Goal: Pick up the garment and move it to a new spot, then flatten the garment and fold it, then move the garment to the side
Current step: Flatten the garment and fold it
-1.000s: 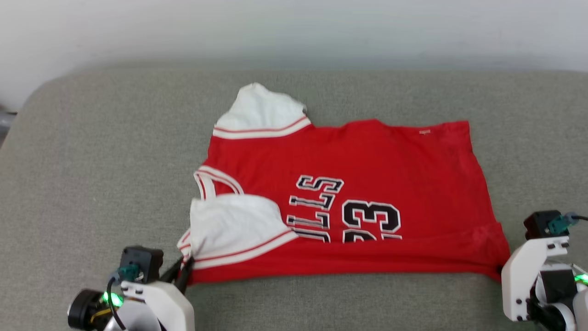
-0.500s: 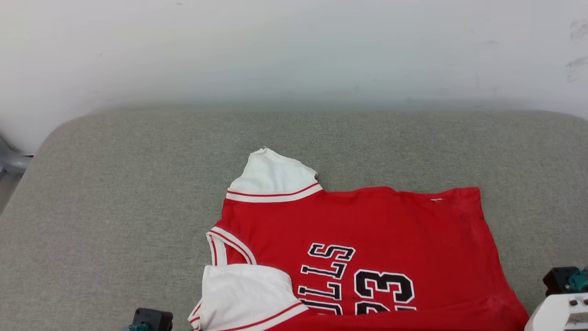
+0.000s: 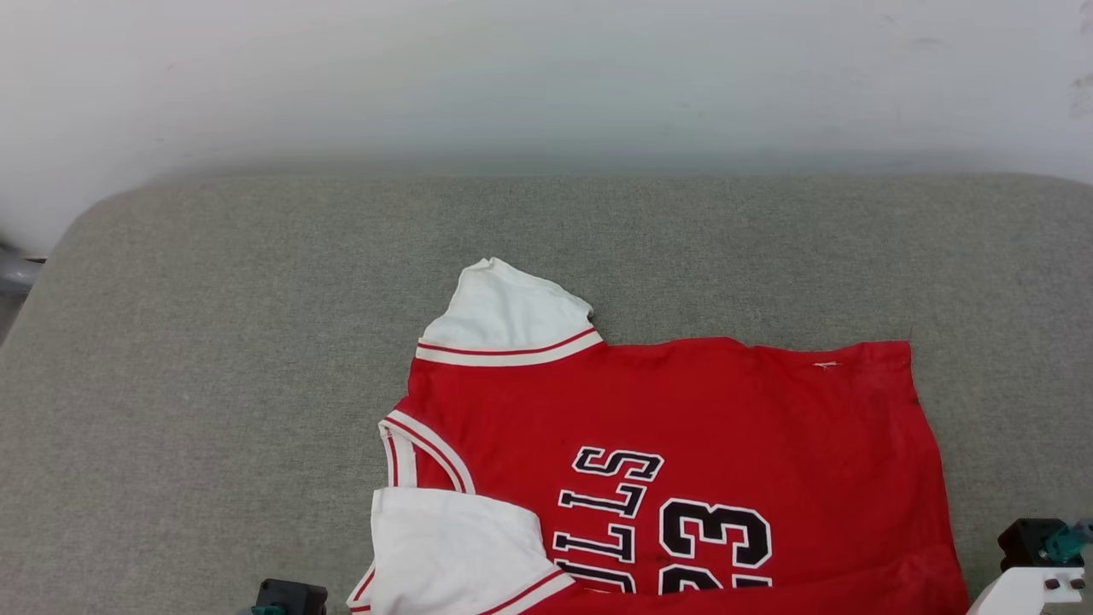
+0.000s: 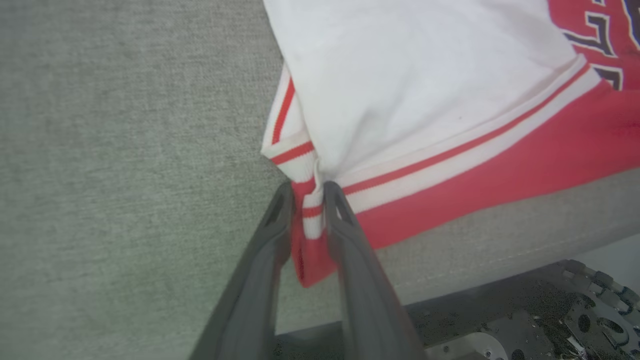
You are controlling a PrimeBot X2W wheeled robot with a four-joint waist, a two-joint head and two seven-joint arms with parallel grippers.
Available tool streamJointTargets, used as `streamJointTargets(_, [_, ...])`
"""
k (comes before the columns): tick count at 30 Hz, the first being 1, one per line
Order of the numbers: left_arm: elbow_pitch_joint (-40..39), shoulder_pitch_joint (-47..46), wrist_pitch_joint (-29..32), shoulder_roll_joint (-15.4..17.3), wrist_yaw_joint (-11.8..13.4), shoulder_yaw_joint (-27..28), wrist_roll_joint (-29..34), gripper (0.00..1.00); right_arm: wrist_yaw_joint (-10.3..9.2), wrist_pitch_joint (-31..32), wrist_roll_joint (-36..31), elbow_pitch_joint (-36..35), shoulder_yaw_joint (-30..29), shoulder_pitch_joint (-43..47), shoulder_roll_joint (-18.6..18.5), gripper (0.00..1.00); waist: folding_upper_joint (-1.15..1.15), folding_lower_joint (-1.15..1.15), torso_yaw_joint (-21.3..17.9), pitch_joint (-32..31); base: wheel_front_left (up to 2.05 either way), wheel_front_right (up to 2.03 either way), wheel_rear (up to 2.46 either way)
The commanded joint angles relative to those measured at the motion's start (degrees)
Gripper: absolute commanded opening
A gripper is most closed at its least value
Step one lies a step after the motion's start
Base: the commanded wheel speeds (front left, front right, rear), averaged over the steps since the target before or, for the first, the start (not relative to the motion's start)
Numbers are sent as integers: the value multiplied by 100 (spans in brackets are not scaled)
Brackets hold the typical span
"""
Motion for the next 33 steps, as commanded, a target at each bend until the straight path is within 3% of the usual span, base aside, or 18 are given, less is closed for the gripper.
streamJointTargets(1, [21,-63,-36,-4,-8,11,-20,100,-10,-36,29,38,15,-54,-22,100,0,0,-2,-22,0,0,0])
streamJointTargets(10, [-257,-230,-668,47,84,256,188,100,-9,-541,268,-356,-15,-310,-257,100,0,0,-4,-343,0,0,0])
streamJointTargets(19, [-774,-601,-2086,-21,142,527,789,100,-9,-2589,524,-851,191,-643,-321,100,0,0,-18,-378,0,0,0])
streamJointTargets(24, [-800,-579,-2549,-256,175,780,951,100,-9,-3741,520,-808,395,-603,-251,100,0,0,-42,-334,0,0,0])
streamJointTargets(29, [-888,-655,-2611,-474,-7,1059,1223,100,-9,-4613,418,-766,494,-620,-93,100,0,0,-117,-161,0,0,0])
streamJointTargets(33, [-786,-914,-2615,-503,-278,1169,1436,100,-9,-4933,288,-793,534,-753,54,100,0,0,-231,112,0,0,0])
